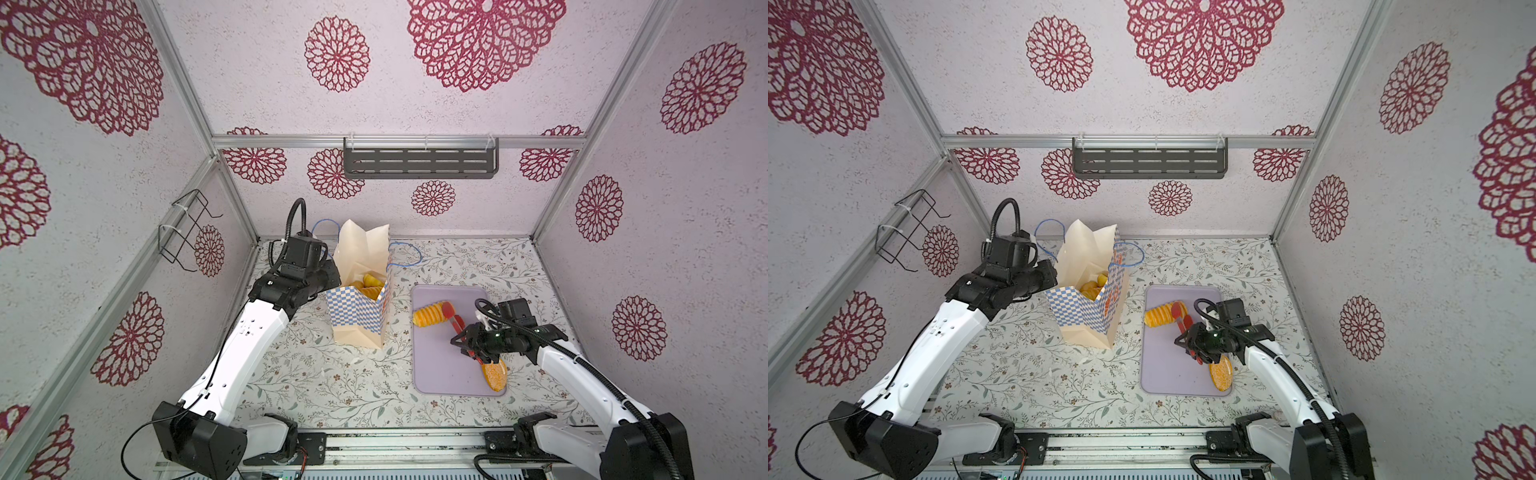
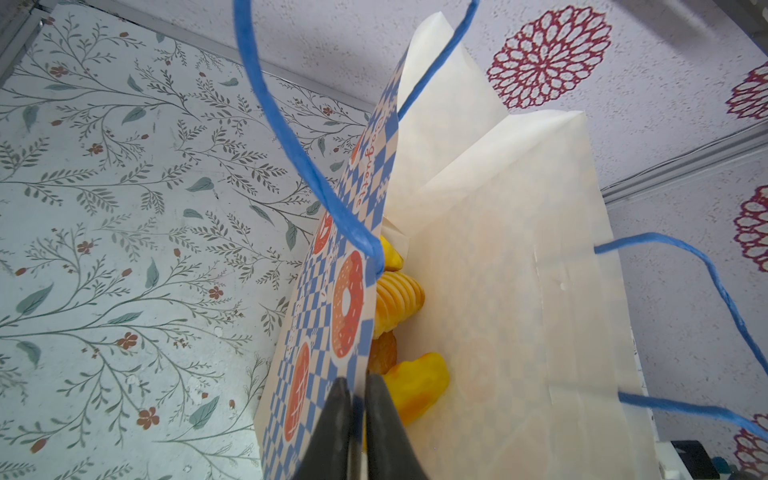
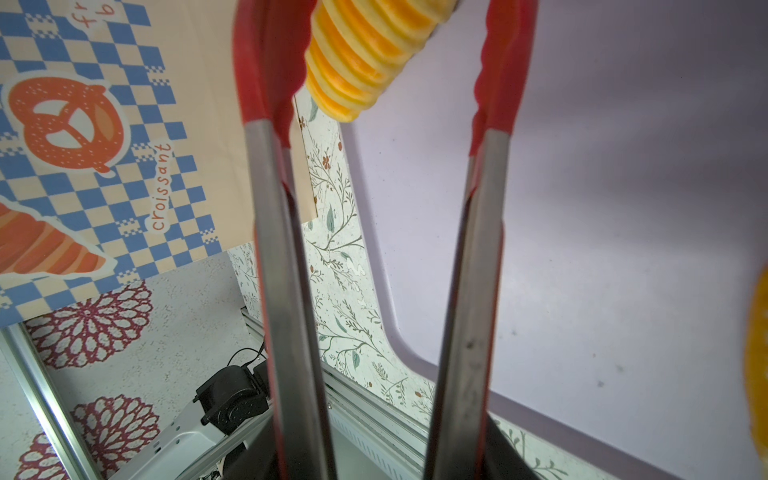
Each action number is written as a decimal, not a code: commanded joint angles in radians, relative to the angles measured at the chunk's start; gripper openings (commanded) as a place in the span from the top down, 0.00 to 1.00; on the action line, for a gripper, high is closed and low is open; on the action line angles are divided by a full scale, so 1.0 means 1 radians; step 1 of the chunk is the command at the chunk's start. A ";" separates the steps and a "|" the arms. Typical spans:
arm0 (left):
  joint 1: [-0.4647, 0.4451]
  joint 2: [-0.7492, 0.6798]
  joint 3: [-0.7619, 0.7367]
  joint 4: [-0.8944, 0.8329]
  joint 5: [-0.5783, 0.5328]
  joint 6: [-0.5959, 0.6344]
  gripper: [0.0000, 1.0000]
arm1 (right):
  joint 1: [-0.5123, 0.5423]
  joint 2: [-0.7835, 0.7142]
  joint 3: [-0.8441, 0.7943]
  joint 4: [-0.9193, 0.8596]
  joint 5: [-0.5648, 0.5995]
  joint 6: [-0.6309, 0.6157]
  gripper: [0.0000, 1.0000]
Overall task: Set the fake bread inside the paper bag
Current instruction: 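Lower the tongs around the striped bun and squeeze them shut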
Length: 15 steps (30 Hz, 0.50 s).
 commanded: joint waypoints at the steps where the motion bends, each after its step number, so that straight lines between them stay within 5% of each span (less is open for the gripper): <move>1: -0.003 -0.017 0.005 0.026 -0.003 0.013 0.86 | -0.003 0.012 0.005 0.048 -0.025 -0.004 0.50; 15: -0.002 -0.027 0.010 0.009 -0.015 0.012 0.86 | -0.004 0.056 0.038 0.022 -0.033 -0.046 0.50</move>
